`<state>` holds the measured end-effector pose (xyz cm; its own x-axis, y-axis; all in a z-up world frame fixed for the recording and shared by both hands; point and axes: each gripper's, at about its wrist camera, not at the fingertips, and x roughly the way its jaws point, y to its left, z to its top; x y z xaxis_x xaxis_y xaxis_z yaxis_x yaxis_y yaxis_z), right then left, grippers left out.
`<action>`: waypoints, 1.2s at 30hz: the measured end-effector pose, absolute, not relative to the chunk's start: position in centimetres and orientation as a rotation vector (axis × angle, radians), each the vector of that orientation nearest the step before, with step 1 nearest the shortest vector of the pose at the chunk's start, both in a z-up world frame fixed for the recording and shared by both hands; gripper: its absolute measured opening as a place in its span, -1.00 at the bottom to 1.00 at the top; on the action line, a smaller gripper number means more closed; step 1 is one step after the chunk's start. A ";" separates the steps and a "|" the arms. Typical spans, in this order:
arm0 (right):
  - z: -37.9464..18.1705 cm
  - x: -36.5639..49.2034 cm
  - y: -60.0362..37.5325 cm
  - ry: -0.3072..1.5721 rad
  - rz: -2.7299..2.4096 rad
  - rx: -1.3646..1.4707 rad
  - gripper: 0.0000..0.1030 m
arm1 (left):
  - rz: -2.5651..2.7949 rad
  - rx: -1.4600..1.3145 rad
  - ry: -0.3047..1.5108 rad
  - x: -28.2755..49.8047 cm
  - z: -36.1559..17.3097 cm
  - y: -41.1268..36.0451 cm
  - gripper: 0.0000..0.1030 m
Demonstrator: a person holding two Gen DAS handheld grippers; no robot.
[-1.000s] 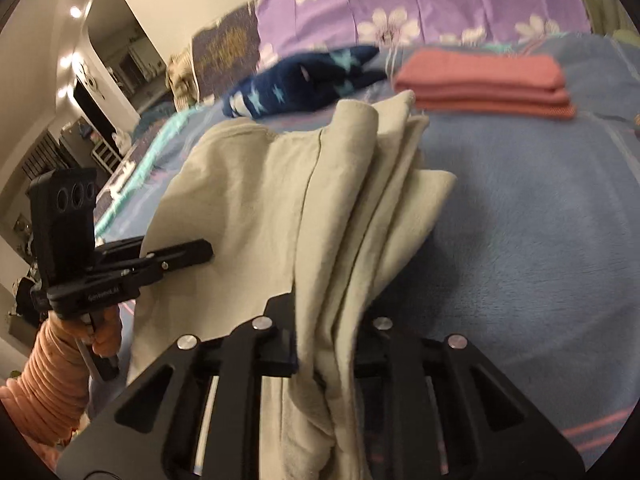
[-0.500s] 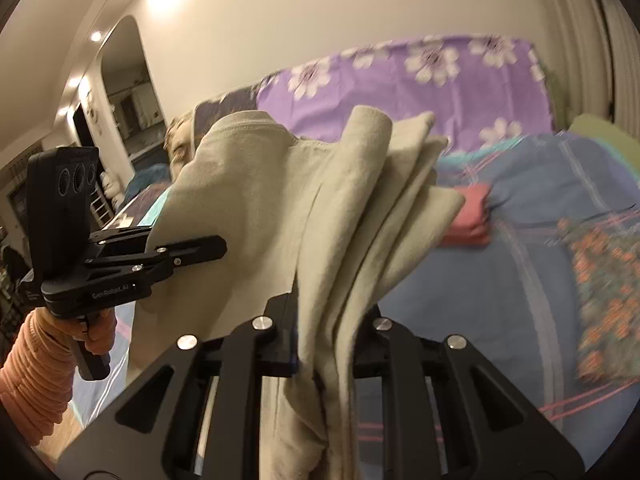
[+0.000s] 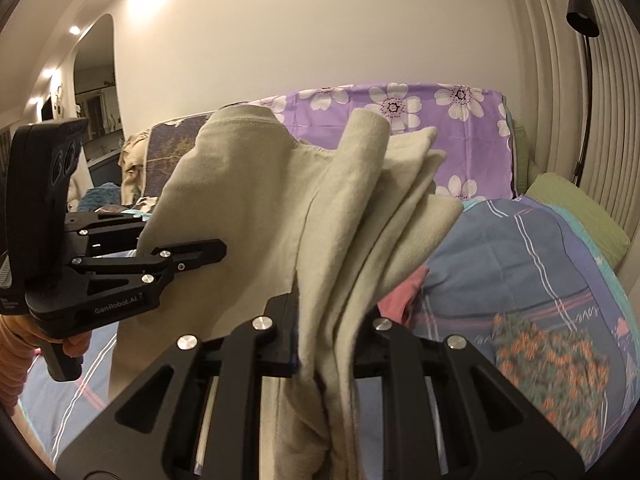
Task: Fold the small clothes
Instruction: 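Lift the folded cream shirt with the right tool and carry it toward the pink stack, then lower the shirt onto the pink cloth stack and open the right tool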
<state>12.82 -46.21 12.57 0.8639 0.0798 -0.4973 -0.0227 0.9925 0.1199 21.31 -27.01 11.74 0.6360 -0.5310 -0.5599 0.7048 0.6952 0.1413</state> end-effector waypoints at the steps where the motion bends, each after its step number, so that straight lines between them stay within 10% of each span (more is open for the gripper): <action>1: 12.5 13.8 -46.6 0.528 0.047 0.117 -0.69 | -0.714 0.373 0.510 22.4 11.7 -27.6 -0.65; 17: 6.7 30.1 -49.7 0.583 -0.014 0.138 -0.69 | -0.652 0.427 0.510 37.4 6.8 -33.9 -0.62; 19: 5.2 32.2 -49.6 0.592 -0.028 0.146 -0.66 | -0.600 0.422 0.507 39.3 5.1 -34.7 -0.37; 22: 0.5 34.8 -50.4 0.678 -0.210 0.127 -0.02 | -0.380 0.445 0.493 41.7 0.6 -35.3 0.47; 27: -8.5 33.8 -52.2 0.760 -0.250 0.218 0.03 | -0.474 0.460 0.633 42.0 -7.2 -34.6 0.55; 36: -7.1 30.6 -51.0 0.707 -0.362 0.214 0.34 | -0.408 0.380 0.580 39.1 -6.9 -32.4 0.69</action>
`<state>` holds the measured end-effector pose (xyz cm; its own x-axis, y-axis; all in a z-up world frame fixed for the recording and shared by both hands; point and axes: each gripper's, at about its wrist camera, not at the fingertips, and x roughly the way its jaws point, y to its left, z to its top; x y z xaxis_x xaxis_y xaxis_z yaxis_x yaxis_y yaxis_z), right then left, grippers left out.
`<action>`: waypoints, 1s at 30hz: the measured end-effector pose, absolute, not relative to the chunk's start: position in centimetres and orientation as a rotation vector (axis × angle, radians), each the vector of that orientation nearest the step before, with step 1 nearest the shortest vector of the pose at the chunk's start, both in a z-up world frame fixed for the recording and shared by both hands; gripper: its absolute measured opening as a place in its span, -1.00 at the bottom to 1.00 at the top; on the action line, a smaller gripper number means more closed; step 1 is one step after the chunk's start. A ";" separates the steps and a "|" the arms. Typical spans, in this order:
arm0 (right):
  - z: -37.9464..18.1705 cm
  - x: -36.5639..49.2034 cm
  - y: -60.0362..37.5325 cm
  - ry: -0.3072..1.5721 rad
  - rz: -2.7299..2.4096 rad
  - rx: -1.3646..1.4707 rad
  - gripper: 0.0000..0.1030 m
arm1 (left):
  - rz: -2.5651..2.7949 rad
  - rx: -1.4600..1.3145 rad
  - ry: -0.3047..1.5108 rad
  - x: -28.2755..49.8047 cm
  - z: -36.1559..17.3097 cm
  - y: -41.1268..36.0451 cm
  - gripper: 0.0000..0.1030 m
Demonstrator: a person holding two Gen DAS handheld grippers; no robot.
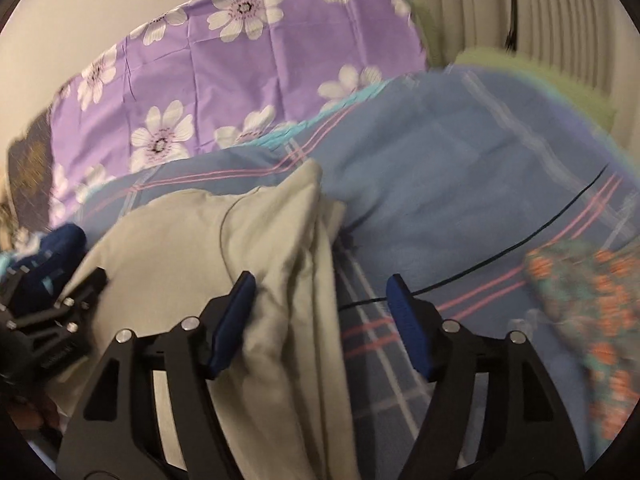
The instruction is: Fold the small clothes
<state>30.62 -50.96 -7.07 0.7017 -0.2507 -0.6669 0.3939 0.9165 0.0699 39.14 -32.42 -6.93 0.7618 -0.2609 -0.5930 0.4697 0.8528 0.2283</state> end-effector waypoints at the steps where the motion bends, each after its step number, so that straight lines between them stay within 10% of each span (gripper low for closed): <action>1: -6.5 29.9 -50.5 0.700 -0.359 0.182 0.34 | -0.417 0.411 0.569 38.3 -6.7 -32.4 0.70; 30: 3.6 -3.3 -30.4 0.546 -0.301 -0.012 0.96 | -0.554 0.138 0.456 6.0 -2.3 -12.6 0.97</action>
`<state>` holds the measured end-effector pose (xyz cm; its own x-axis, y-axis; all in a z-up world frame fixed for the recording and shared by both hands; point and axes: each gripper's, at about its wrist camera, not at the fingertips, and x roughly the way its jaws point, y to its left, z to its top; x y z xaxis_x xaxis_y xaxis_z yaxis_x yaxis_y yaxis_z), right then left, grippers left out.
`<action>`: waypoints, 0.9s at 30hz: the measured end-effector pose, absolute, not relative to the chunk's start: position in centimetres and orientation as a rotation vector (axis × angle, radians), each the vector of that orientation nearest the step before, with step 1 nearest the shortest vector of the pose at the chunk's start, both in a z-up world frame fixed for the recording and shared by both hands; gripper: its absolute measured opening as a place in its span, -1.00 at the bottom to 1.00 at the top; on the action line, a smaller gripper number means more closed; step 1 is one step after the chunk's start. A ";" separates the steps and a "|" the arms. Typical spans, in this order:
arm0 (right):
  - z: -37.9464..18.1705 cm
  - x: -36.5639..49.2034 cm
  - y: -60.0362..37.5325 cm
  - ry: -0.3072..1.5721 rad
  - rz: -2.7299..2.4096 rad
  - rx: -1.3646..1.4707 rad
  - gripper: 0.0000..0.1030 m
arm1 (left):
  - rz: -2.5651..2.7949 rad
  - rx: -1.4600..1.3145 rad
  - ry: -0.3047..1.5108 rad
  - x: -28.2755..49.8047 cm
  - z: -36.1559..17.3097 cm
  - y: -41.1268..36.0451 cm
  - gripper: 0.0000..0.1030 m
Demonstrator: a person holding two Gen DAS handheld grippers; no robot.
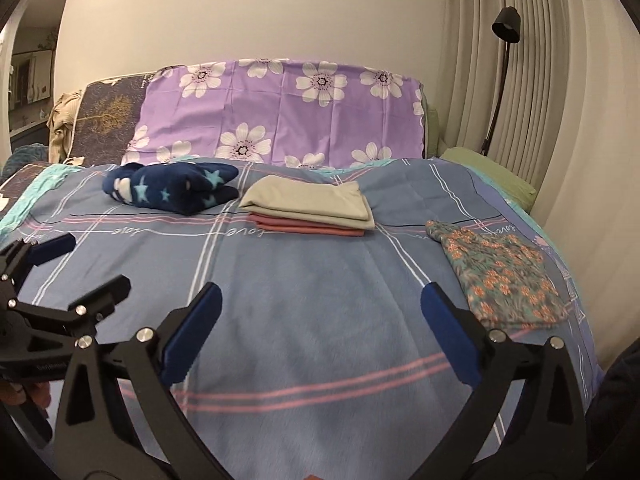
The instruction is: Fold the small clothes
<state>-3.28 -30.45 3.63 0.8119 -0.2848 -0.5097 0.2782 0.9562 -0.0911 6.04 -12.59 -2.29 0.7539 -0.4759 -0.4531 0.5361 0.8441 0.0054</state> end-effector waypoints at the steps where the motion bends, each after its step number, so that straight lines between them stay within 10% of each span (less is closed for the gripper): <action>1: 3.7 -3.8 -30.2 0.546 -0.303 -0.012 0.96 | -0.557 0.142 0.448 5.2 -2.3 -12.3 0.97; 27: 5.1 -10.7 -28.5 0.504 -0.272 0.043 0.96 | -0.472 0.101 0.368 -3.4 -0.6 -9.2 0.97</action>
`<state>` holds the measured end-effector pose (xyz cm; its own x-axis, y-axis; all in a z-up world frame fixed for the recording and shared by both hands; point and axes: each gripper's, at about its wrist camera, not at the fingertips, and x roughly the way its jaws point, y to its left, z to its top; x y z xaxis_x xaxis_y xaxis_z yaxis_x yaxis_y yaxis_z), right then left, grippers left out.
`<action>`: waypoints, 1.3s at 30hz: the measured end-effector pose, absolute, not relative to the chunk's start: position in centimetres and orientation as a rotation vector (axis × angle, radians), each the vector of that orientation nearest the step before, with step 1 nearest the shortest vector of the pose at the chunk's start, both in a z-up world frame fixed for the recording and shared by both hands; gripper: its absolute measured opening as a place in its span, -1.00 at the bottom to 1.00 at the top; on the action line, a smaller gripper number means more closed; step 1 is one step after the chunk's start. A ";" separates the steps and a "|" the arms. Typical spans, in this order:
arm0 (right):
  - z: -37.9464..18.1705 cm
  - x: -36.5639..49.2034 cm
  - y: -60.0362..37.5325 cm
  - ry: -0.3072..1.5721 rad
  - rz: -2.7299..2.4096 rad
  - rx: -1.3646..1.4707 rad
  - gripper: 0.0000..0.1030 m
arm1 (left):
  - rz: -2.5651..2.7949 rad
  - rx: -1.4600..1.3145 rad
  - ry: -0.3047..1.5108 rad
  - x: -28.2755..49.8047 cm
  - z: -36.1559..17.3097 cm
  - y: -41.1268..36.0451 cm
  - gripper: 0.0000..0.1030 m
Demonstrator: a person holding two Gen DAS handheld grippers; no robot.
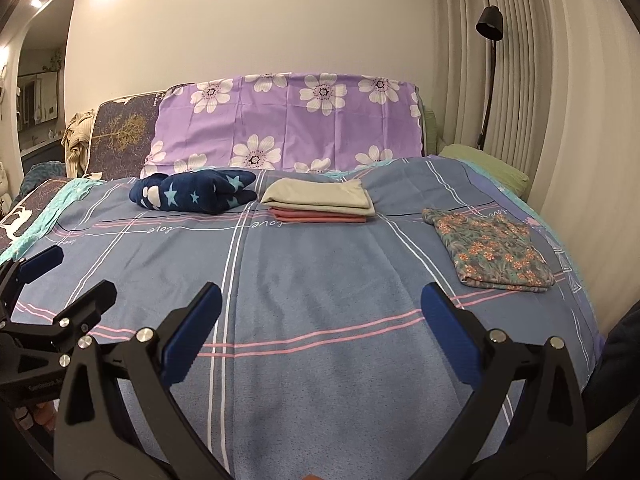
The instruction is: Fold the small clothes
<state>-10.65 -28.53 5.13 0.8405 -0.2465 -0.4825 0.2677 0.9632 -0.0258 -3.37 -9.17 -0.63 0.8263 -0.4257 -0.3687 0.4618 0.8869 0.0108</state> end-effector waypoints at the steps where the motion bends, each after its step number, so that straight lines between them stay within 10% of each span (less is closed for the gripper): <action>1: 5.2 -10.7 -28.5 0.501 -0.272 0.041 0.96 | -0.475 0.102 0.369 -3.4 -0.6 -9.2 0.97; 39: 4.6 -10.7 -28.7 0.490 -0.313 0.032 0.96 | -0.463 0.136 0.384 -3.3 -0.9 -9.9 0.97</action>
